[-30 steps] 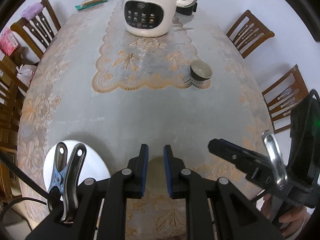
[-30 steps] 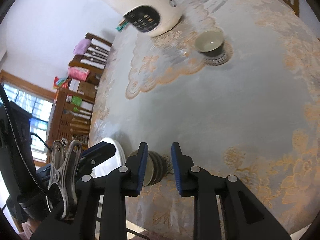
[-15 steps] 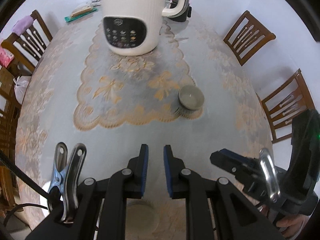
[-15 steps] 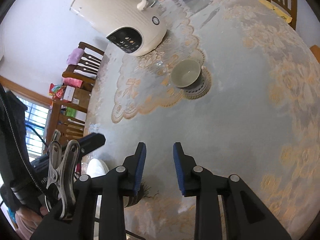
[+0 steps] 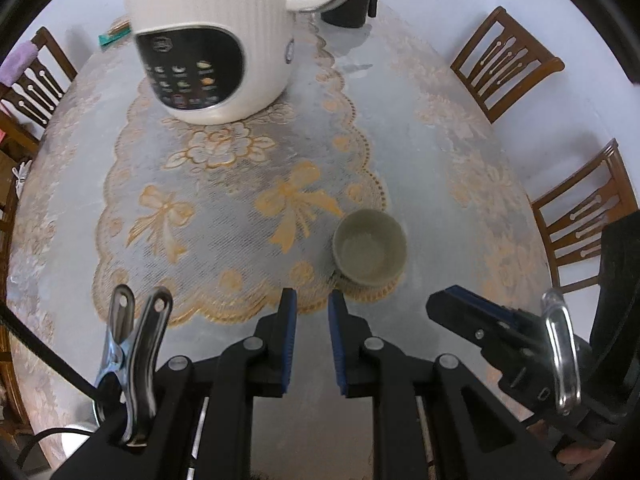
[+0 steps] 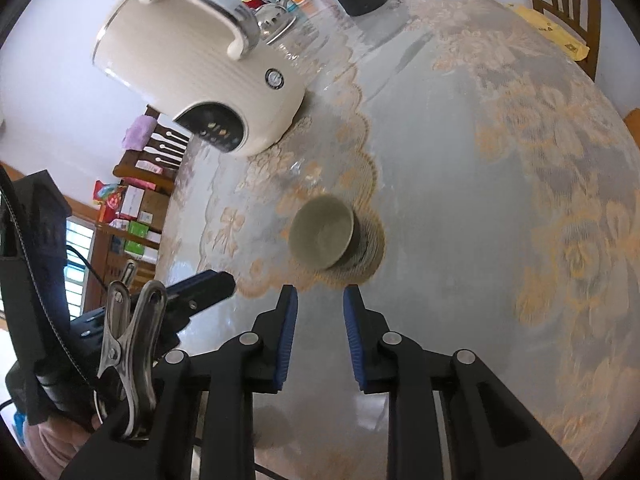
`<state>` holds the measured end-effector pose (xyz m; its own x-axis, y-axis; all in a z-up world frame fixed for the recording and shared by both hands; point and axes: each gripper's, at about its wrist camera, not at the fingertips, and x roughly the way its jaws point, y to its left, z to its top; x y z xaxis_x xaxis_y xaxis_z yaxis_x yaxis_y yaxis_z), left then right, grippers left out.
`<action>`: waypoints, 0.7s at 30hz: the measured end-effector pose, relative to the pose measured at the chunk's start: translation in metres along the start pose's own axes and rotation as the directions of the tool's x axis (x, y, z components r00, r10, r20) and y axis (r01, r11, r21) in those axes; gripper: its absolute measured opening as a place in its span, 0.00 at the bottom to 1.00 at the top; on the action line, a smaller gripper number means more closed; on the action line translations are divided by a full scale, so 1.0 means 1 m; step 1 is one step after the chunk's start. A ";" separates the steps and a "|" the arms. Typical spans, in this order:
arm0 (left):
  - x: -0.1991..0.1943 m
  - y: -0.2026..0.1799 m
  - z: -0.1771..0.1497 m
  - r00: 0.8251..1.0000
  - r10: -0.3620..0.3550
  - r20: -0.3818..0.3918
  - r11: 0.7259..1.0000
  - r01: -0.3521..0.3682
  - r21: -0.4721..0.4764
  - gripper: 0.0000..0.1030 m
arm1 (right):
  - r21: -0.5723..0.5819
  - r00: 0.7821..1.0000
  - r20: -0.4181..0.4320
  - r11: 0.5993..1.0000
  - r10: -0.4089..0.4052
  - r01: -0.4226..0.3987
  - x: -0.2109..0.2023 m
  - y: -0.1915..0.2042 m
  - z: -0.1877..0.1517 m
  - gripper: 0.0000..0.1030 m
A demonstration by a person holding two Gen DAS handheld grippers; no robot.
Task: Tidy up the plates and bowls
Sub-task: 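Close the left gripper on the rim of the last bowl, then lift the bowl with the left gripper and carry it to the bowl stack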
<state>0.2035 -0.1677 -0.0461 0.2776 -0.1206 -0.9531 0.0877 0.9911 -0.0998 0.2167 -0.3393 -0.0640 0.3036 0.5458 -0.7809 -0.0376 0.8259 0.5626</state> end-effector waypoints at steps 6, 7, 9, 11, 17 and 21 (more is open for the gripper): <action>0.024 -0.009 0.015 1.000 -0.001 -0.031 1.000 0.001 -0.008 0.16 | 0.002 1.000 -0.028 1.000 0.009 -0.009 0.019 -0.008 0.017 0.23; 0.026 -0.009 0.016 0.999 -0.005 -0.035 1.000 0.005 -0.011 0.16 | 0.003 0.999 -0.031 1.000 0.011 -0.011 0.022 -0.009 0.020 0.23; 0.034 -0.010 0.019 0.999 -0.008 -0.046 1.000 0.007 -0.014 0.16 | 0.009 0.999 -0.037 1.000 0.017 -0.017 0.027 -0.010 0.023 0.22; 0.038 -0.010 0.021 0.999 -0.010 -0.049 1.000 0.009 -0.013 0.16 | 0.011 0.999 -0.042 1.000 0.022 -0.022 0.033 -0.011 0.026 0.20; 0.052 -0.012 0.024 0.998 -0.017 -0.066 1.000 0.016 -0.006 0.15 | -0.019 0.999 -0.048 1.000 0.012 -0.012 0.043 -0.010 0.028 0.19; 0.055 -0.013 0.026 0.997 -0.025 -0.072 1.000 0.025 0.002 0.12 | -0.019 0.998 -0.055 1.000 0.007 -0.008 0.048 -0.011 0.030 0.16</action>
<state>0.2429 -0.1891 -0.0900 0.2061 -0.1409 -0.9683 0.0968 0.9877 -0.1231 0.2607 -0.3265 -0.0997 0.2509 0.5587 -0.7905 -0.0582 0.8239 0.5638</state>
